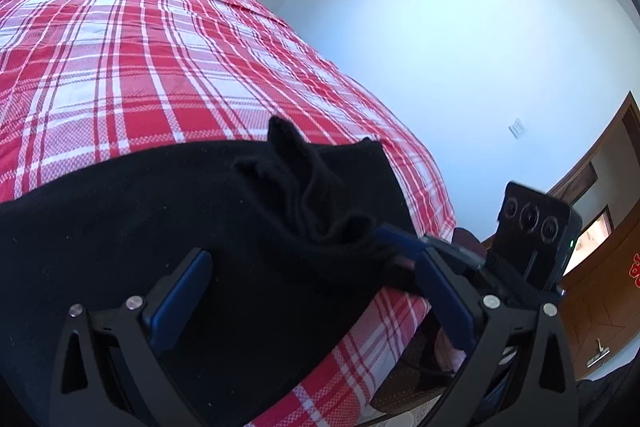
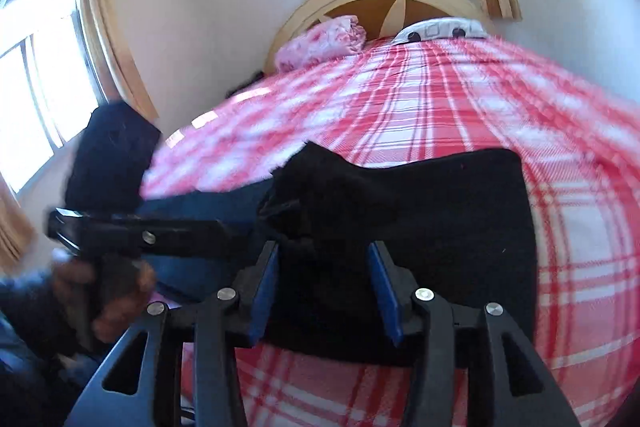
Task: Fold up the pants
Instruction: 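Grasp the end of the black pants strip with the right tool and lift it, then fold the held pants end over toward the left tool with the right tool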
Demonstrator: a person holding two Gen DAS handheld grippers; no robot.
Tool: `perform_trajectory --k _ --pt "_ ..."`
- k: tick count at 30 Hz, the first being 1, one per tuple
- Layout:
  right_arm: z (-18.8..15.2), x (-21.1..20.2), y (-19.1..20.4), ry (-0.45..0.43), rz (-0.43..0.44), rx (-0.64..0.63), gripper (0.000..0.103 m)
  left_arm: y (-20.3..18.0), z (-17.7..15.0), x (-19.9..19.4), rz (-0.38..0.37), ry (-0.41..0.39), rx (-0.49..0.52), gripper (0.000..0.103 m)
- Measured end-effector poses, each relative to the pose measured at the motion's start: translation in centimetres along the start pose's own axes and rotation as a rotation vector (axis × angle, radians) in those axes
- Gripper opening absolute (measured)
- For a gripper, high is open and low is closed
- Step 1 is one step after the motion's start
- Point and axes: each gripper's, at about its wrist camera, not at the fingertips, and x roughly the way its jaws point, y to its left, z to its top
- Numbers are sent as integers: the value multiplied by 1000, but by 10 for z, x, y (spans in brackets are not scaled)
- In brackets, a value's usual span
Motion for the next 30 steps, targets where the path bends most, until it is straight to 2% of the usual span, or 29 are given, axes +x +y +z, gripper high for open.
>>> perform_trajectory --k 3,5,8,10,13,16,18,20,23,25,26,27,30 --pt "-9 12 21 77 35 -123 47 5 3 2 -13 8 -35 103" --pt "-18 20 42 130 94 -221 47 7 5 2 -21 10 -54 103" --pt "-23 21 57 133 111 -316 47 6 5 0 -20 9 -51 103" --pt "-22 20 55 121 117 -305 47 8 3 -4 -24 -2 -59 103" --pt "-14 13 42 76 141 -225 47 15 4 -18 -3 -55 -71 103" --pt "-3 0 33 -10 140 -157 47 23 1 -34 -12 -93 -104 103" --pt "4 -2 37 -83 -19 -172 47 26 0 -38 -15 -101 -113 103" --pt "8 4 52 -101 -137 -226 47 29 -2 -40 -5 -108 -115 103" --pt "4 16 74 -66 -110 -281 47 34 -7 -46 -2 -120 -129 103" --pt "-2 31 87 -27 -151 -331 46 36 -8 -48 -2 -122 -136 103" --pt "-4 38 88 -8 -159 -334 36 36 -9 -50 -2 -124 -137 103" --pt "-3 47 87 26 -172 -319 21 37 -11 -52 -2 -125 -139 103" --pt "1 51 76 43 -175 -270 8 37 -13 -55 -4 -127 -137 103"
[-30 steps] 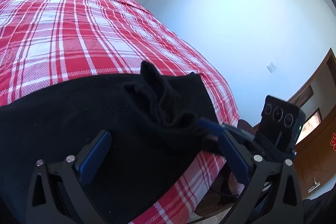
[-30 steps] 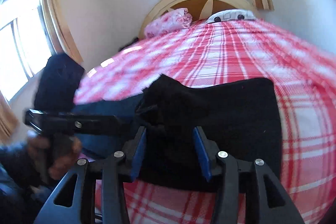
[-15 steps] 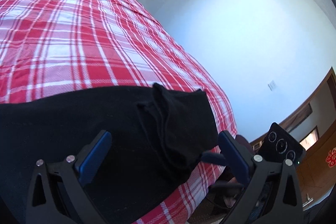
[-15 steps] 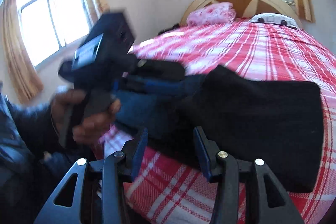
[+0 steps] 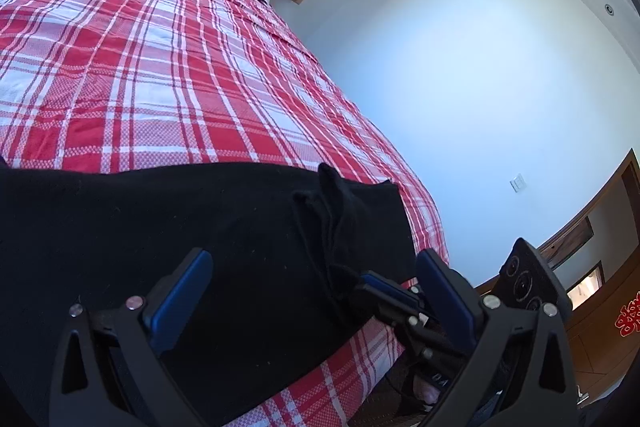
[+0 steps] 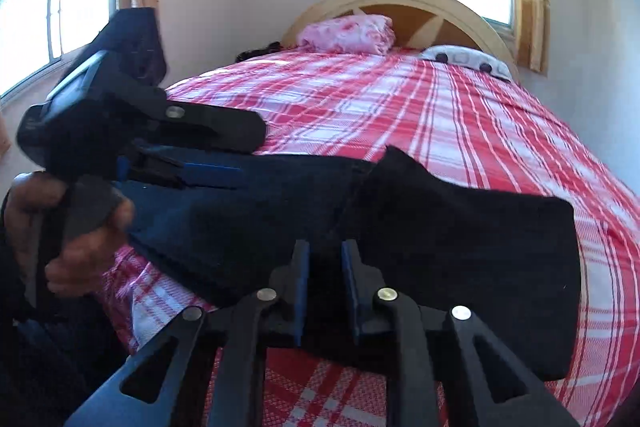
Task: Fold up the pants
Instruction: 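Fold the held pants end over toward the left tool with the right tool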
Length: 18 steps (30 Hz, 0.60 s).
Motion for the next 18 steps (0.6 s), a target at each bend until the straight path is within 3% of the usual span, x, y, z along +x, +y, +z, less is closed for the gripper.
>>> perform_trajectory --k 7,11,13,17,18 --pt "3 -35 -8 -45 68 15 6 0 -1 3 -10 21 4 103" --pt "-21 -15 -5 47 57 -3 7 -5 -4 19 -13 67 13 103" --pt "-25 -9 -7 51 75 12 9 -8 -7 27 -1 92 32 103" --pt "-26 -29 -25 -13 91 29 28 -20 -5 38 27 100 81 103" --pt "-27 -35 -33 -41 92 48 29 -23 -4 40 27 104 86 103"
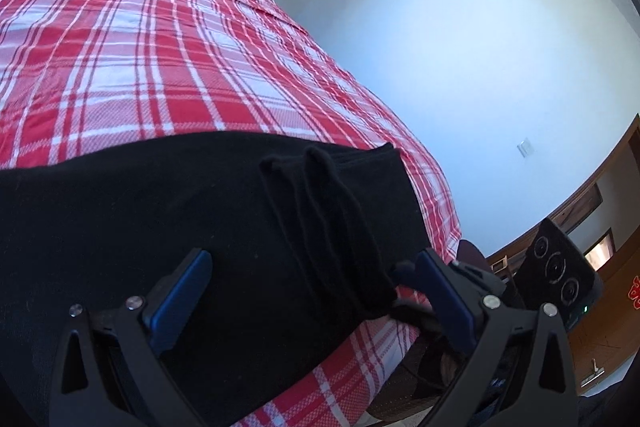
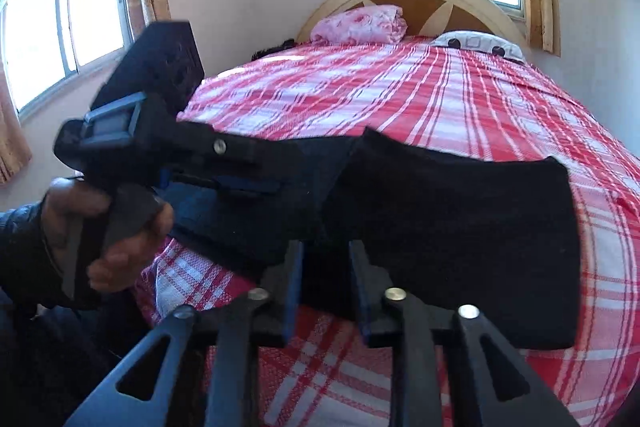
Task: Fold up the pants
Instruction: 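Fold the held pants end over toward the left tool with the right tool, then pin the folded pants with the left tool while the right tool releases and presses flat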
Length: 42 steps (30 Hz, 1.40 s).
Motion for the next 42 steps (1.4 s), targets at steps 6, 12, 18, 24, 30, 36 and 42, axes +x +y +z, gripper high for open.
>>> perform_trajectory --k 6,12,18,24,30,36,42 --pt "-6 -34 -61 -188 -172 259 29 -27 9 21 33 28 104 89" --pt "-7 -51 -72 -281 -208 327 30 -31 14 38 177 20 143 27" --pt "-3 -42 -69 -264 -201 302 34 -14 14 16 131 11 107 12" --pt "-7 -40 -60 -266 -192 269 39 9 14 -24 176 -36 99 12" --pt "-7 -12 -38 -160 -122 175 52 32 9 -18 208 14 41 12" --pt "-13 8 -38 -54 -139 177 60 39 7 -19 200 21 19 14" --pt "-16 8 -33 -57 -132 142 64 38 0 -26 195 6 25 14"
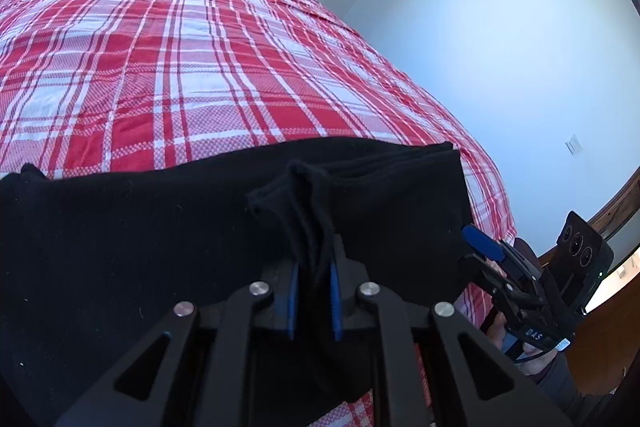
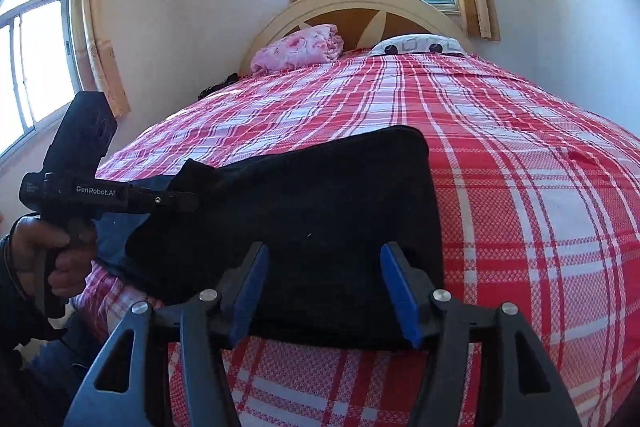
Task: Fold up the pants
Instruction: 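Pin the folded pants with the left tool while the right tool releases and presses flat, then open the left tool and move it to the other pants end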
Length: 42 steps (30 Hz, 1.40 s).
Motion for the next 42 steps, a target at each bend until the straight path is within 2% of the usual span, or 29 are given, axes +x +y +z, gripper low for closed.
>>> perform_trajectory --k 4,5,8,9,11,13,17,18,20,22,24,25,27,30,36,40,42 --pt "-1 -6 15 -19 14 -55 66 6 1 -11 -19 -24 -11 13" --pt "0 -13 20 -54 24 -67 66 8 1 -14 -6 -32 -12 13" --pt "4 -18 18 -97 52 -47 67 15 0 -9 -10 -3 -22 13" --pt "3 -12 16 -69 39 -38 70 15 -1 -5 -14 10 -19 13" --pt "-1 10 11 41 6 -23 72 14 -3 -2 -14 9 -18 14" --pt "-2 9 18 29 -23 -80 72 16 -4 -2 -22 -1 -38 17" --pt "4 0 17 4 -3 -44 72 22 -5 -8 -54 2 -72 23" --pt "7 -5 16 -13 7 -31 72 23 -5 -11 -52 3 -76 28" --pt "19 -13 17 -46 7 -21 72 24 -6 -20 -28 -13 -68 44" --pt "33 -13 19 -45 -18 -53 72 22 -8 -30 36 -58 -45 75" --pt "48 -2 22 -31 -63 -103 72 23 -8 -35 73 -95 -35 82" --pt "53 6 20 -19 -85 -116 72 24 -8 -35 74 -93 -34 82" --pt "67 38 9 64 -125 -101 72 26 -9 -30 73 -70 -43 82" --pt "69 73 -11 177 -123 -64 72 21 -13 -27 88 -66 -15 82" --pt "71 63 -7 153 -142 -82 75 16 -15 -31 113 -78 36 84" --pt "64 31 -7 91 -187 -27 75 16 -14 -30 154 -72 53 84" --pt "54 17 -2 80 -238 -33 75 16 -15 -26 168 -63 59 84"
